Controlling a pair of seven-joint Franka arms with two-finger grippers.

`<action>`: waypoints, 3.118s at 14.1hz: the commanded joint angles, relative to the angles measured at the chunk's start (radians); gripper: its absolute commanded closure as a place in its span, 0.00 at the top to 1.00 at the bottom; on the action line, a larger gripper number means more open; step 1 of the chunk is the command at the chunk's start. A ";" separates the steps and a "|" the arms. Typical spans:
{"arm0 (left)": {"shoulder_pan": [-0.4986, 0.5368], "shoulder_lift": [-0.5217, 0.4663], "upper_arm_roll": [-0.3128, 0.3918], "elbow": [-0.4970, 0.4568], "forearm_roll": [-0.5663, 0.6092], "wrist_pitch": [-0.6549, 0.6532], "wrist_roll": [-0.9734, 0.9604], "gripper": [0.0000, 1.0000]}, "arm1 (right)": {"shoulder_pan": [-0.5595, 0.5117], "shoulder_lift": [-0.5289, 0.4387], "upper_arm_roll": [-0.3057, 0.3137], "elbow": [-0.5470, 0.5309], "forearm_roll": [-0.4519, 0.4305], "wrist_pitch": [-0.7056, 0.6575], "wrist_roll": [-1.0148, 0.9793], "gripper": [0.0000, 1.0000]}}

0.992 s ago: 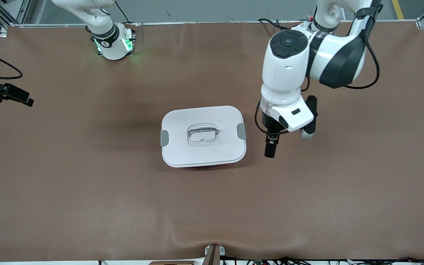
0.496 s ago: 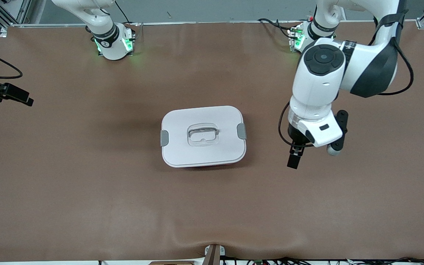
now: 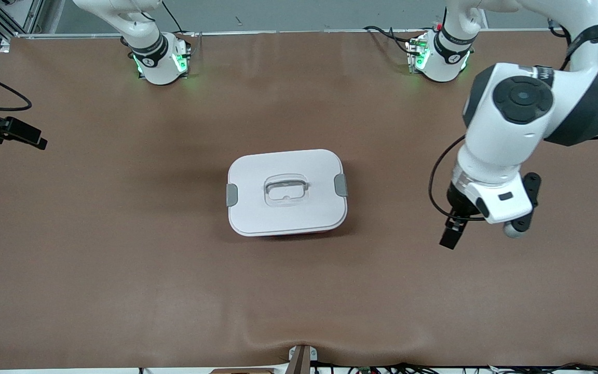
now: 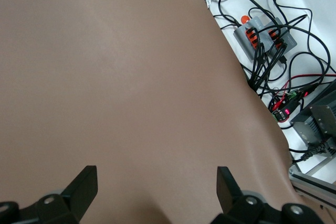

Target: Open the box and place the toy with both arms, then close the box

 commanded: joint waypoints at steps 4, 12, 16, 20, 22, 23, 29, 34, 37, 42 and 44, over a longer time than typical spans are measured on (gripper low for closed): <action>0.147 -0.063 -0.036 -0.010 -0.136 -0.049 0.306 1.00 | -0.005 -0.007 0.006 0.002 0.000 -0.010 0.015 1.00; 0.253 -0.152 0.027 -0.001 -0.329 -0.280 0.786 1.00 | -0.004 -0.007 0.008 0.003 0.002 -0.010 0.015 1.00; 0.253 -0.233 0.051 -0.002 -0.322 -0.363 1.030 1.00 | -0.001 -0.007 0.008 0.004 0.002 -0.007 0.015 1.00; 0.250 -0.302 0.041 -0.013 -0.319 -0.469 1.119 1.00 | -0.005 -0.007 0.006 0.004 0.002 -0.006 0.013 1.00; 0.250 -0.331 0.042 -0.023 -0.316 -0.495 1.196 1.00 | -0.005 -0.007 0.008 0.004 0.002 -0.009 0.013 1.00; 0.251 -0.349 0.042 -0.042 -0.314 -0.497 1.211 1.00 | -0.005 -0.007 0.008 0.004 0.002 -0.009 0.013 1.00; 0.256 -0.454 -0.068 -0.145 -0.175 -0.504 1.240 1.00 | -0.005 -0.007 0.008 0.005 0.002 -0.009 0.015 1.00; 0.273 -0.457 0.004 -0.106 -0.194 -0.567 1.276 1.00 | -0.005 -0.007 0.008 0.005 0.002 -0.010 0.015 1.00; 0.262 -0.439 0.031 -0.113 -0.207 -0.566 1.273 1.00 | -0.005 -0.007 0.006 0.005 0.002 -0.012 0.015 1.00; 0.247 -0.431 0.033 -0.105 -0.205 -0.531 1.265 1.00 | -0.005 -0.007 0.006 0.005 0.002 -0.012 0.015 1.00; 0.248 -0.429 0.033 -0.103 -0.208 -0.529 1.276 1.00 | -0.005 -0.007 0.006 0.005 0.003 -0.012 0.015 1.00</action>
